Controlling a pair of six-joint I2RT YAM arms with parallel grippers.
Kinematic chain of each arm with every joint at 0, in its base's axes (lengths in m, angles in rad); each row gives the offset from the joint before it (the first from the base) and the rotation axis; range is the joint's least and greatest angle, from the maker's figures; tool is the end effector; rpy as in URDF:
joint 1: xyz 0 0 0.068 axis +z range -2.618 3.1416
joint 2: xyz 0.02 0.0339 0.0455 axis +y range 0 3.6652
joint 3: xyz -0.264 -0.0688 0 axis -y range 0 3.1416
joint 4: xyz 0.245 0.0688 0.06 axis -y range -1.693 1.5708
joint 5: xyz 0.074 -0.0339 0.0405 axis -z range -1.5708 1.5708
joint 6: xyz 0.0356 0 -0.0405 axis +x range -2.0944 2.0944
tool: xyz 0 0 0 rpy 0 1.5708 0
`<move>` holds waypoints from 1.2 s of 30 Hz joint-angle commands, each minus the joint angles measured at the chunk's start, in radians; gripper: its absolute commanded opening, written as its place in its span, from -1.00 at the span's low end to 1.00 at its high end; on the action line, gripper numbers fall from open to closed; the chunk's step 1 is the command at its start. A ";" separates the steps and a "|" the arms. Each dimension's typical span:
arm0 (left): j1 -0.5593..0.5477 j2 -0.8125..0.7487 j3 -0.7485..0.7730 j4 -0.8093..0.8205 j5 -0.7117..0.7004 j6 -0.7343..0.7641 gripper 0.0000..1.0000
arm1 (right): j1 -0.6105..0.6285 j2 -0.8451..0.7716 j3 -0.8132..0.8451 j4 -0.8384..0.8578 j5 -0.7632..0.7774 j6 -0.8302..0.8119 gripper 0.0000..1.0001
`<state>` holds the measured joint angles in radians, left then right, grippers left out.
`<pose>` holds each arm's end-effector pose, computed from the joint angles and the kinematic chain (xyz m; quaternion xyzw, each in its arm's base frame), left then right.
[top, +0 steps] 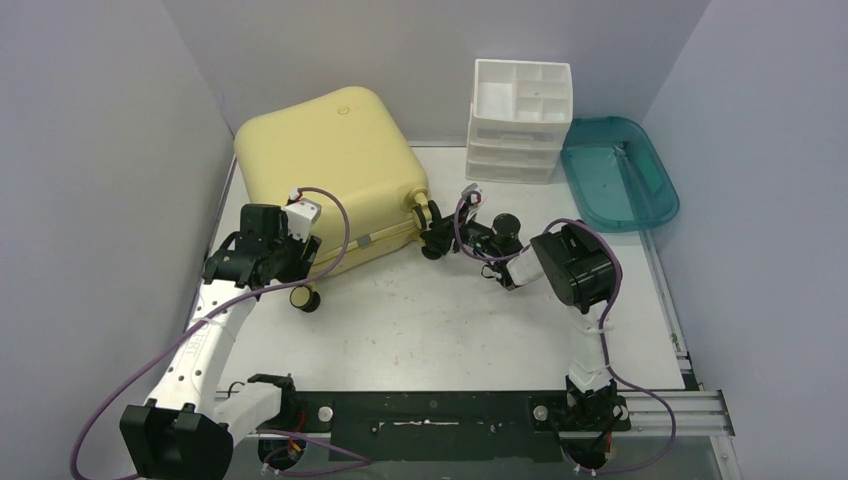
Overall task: Open, take out, and arrange the luggage
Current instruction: Unzip the luggage at the center of the board.
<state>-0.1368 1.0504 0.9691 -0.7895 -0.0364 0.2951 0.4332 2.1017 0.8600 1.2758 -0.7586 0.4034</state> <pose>0.2066 -0.0271 0.2986 0.1952 0.9187 0.0441 0.3404 0.3432 0.1857 0.1321 -0.2758 0.6415 0.5065 0.5058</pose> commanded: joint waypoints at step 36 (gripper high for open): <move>-0.010 -0.023 -0.009 0.069 0.047 0.016 -0.76 | 0.024 0.049 0.105 0.172 -0.070 0.253 -0.56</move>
<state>-0.1371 1.0424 0.9543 -0.7681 -0.0360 0.2955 0.4587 2.1574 0.9245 1.3094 -0.8406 0.6304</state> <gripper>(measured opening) 0.611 0.272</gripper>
